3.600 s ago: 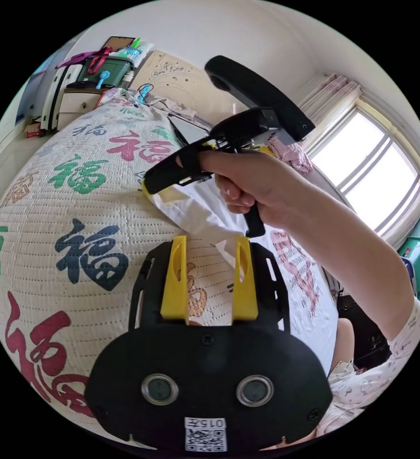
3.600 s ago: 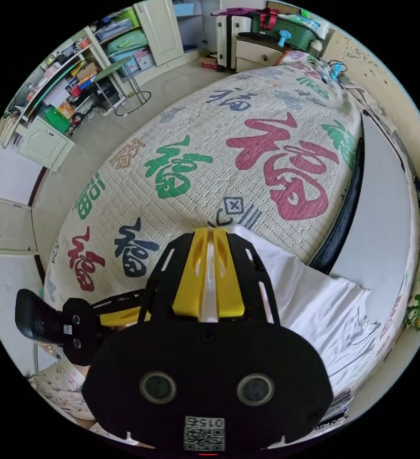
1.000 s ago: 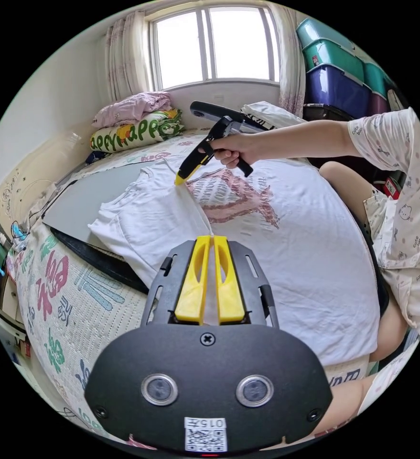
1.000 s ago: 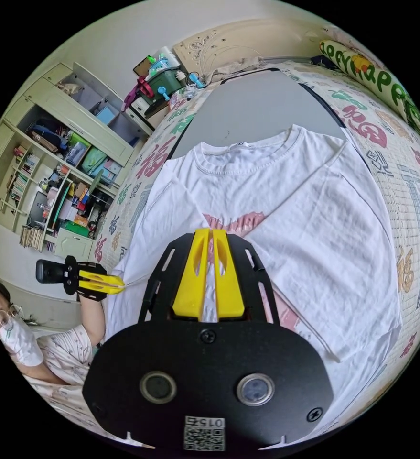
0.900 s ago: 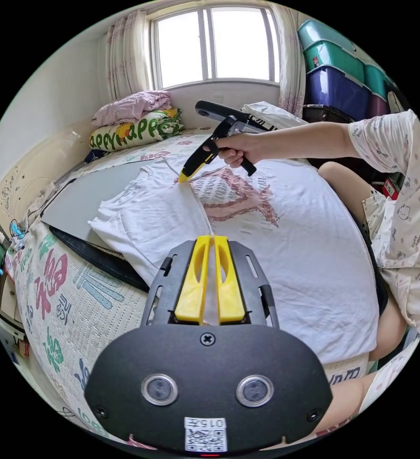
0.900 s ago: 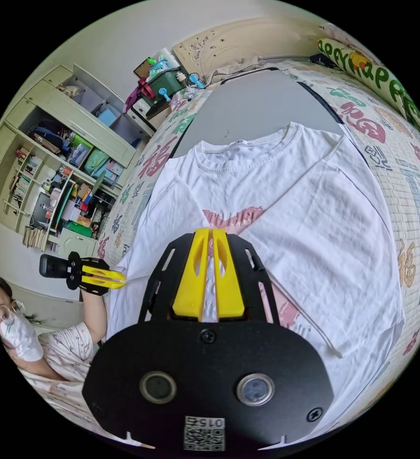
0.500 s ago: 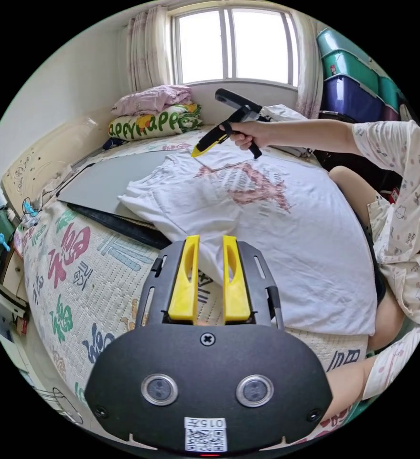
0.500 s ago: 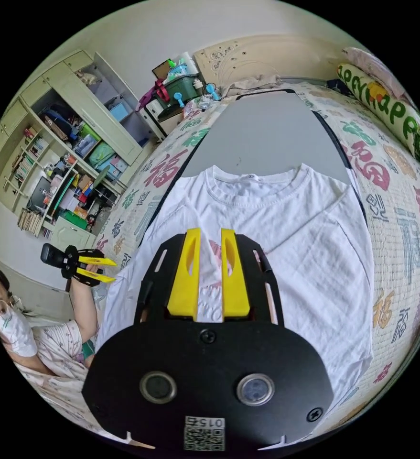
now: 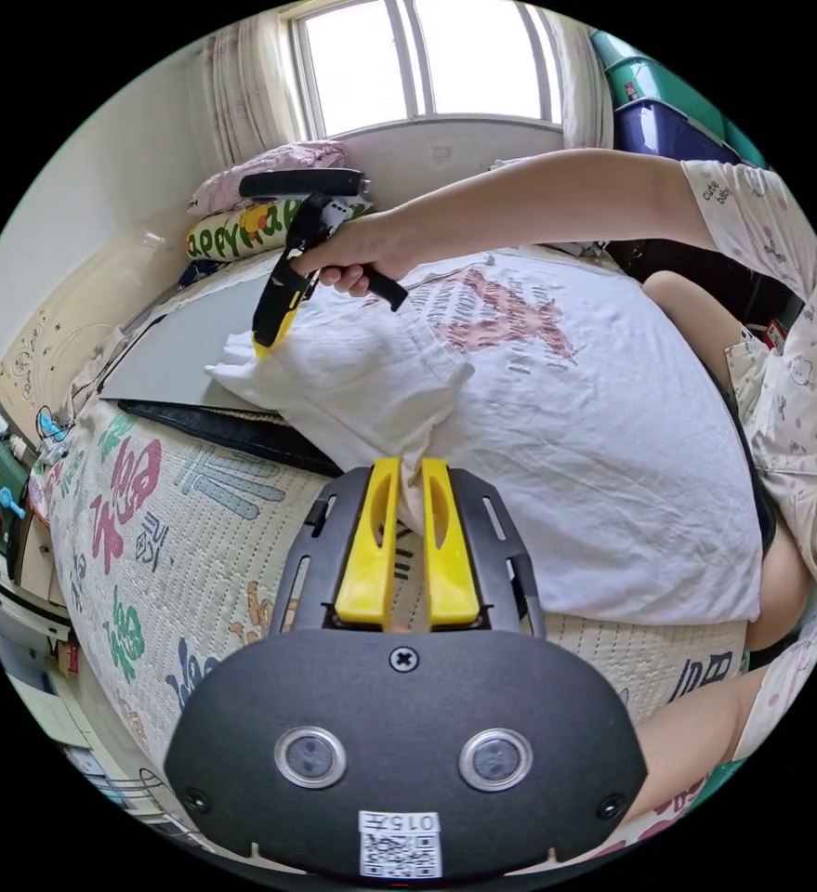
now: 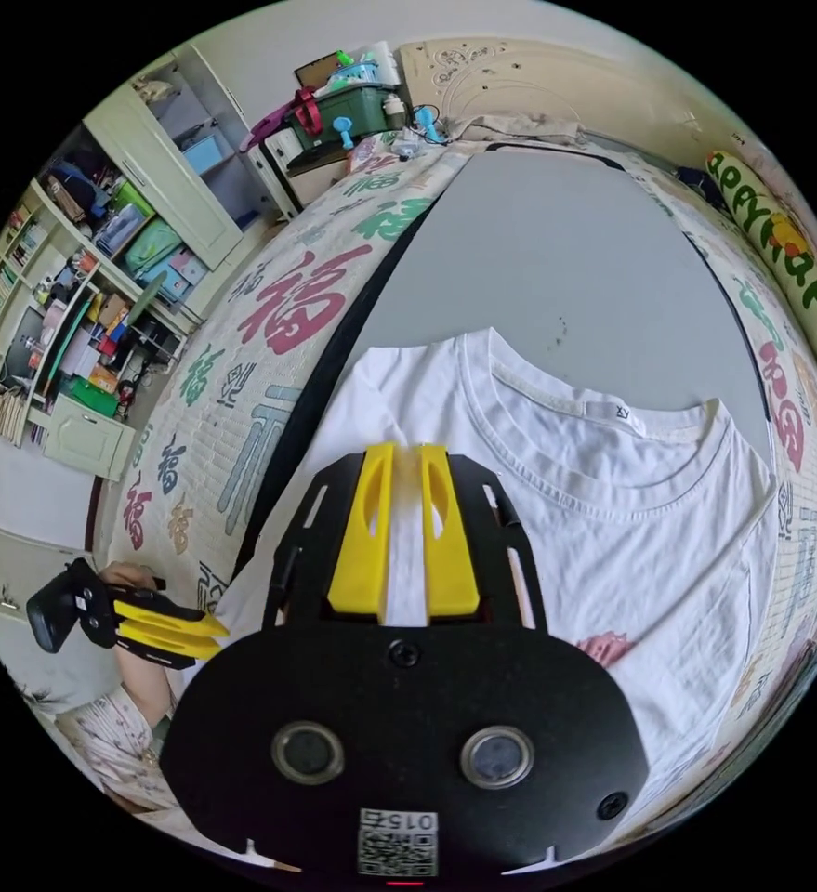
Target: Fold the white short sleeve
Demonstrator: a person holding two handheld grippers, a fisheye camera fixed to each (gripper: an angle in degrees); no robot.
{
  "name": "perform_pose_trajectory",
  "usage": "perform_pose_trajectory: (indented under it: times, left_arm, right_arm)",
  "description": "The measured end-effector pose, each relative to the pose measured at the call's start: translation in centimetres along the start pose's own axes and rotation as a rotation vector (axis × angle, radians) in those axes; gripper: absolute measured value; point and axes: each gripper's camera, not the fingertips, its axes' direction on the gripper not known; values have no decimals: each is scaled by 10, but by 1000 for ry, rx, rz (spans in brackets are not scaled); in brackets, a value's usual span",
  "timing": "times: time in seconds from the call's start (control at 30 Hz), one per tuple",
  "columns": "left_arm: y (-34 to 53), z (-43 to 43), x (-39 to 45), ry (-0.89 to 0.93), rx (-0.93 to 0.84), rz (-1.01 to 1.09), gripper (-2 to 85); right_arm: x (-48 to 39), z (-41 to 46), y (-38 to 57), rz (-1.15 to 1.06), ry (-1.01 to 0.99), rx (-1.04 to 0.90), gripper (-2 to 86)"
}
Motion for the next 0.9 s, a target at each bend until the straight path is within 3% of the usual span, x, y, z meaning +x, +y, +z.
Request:
perform_pose_trajectory:
  times: [0.27, 0.5, 0.67, 0.77, 0.9]
  left_arm:
    - [6, -13, 4, -47, 1, -5, 14]
    - [3, -7, 9, -33, -21, -8, 34]
    - [-2, -7, 18, -19, -8, -3, 66]
    - [-6, -3, 27, -29, -11, 13, 62]
    - [-9, 2, 34, -51, -6, 15, 34]
  right_arm:
    - [-43, 104, 58, -14, 46, 25, 5]
    - [-86, 142, 135, -48, 156, 15, 69]
    - [-204, 73, 351, -469, 73, 34, 90]
    - [-246, 60, 460, -566, 26, -39, 99]
    - [-278, 59, 522, -597, -9, -72, 97]
